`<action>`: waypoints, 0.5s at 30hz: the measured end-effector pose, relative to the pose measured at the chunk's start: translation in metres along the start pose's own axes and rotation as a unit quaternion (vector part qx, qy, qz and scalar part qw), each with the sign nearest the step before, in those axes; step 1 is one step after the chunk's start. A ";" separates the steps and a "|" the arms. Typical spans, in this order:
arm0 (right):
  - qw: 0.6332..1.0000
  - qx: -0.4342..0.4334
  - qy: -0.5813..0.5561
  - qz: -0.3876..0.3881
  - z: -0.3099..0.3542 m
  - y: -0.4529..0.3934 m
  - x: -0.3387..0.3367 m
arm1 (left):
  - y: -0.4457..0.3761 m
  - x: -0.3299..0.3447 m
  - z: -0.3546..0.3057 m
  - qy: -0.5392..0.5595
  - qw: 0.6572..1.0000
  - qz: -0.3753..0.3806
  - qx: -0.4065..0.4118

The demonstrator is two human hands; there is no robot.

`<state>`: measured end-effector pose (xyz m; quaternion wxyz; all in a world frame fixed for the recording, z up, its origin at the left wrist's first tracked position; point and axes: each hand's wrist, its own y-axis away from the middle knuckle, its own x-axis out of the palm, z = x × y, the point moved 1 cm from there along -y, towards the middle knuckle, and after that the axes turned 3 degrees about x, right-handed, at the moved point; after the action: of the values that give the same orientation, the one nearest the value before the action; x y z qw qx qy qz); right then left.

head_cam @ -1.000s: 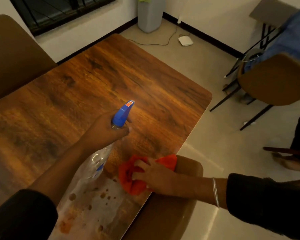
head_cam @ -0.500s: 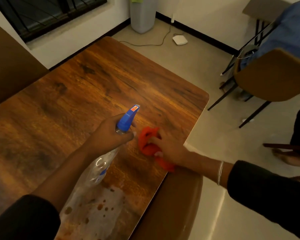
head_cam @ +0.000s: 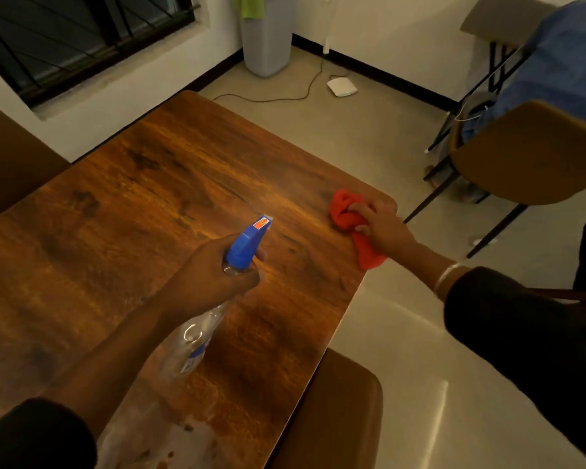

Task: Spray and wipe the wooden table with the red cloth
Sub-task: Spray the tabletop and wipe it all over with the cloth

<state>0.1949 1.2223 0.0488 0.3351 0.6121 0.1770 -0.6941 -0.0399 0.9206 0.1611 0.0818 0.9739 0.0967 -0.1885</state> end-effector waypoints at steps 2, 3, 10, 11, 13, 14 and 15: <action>0.996 0.080 -0.014 -0.041 -0.013 -0.017 0.001 | -0.008 -0.001 0.000 -0.001 1.000 0.005 -0.003; 0.993 0.098 -0.031 -0.059 -0.013 -0.023 0.003 | -0.013 -0.002 0.001 -0.002 1.000 0.006 0.000; 0.992 -0.102 -0.072 -0.023 0.017 0.029 0.052 | -0.047 -0.018 0.009 0.014 0.999 -0.022 0.017; 0.989 -0.141 -0.054 0.002 0.008 0.035 0.053 | -0.051 -0.020 0.011 0.017 1.000 -0.020 0.018; 0.991 -0.132 -0.034 0.005 -0.015 0.023 0.044 | -0.056 -0.022 0.013 0.022 0.999 -0.012 0.020; 0.995 -0.090 -0.033 -0.014 -0.025 0.008 0.037 | -0.057 -0.023 0.013 0.024 0.999 -0.011 0.021; 0.998 -0.044 -0.033 -0.039 -0.031 -0.013 0.029 | -0.058 -0.026 0.013 0.027 0.999 -0.012 0.021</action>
<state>0.2080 1.2442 0.0124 0.3395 0.5662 0.2199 -0.7182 -0.0805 0.9701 0.1518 0.0567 0.9790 0.1064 -0.1646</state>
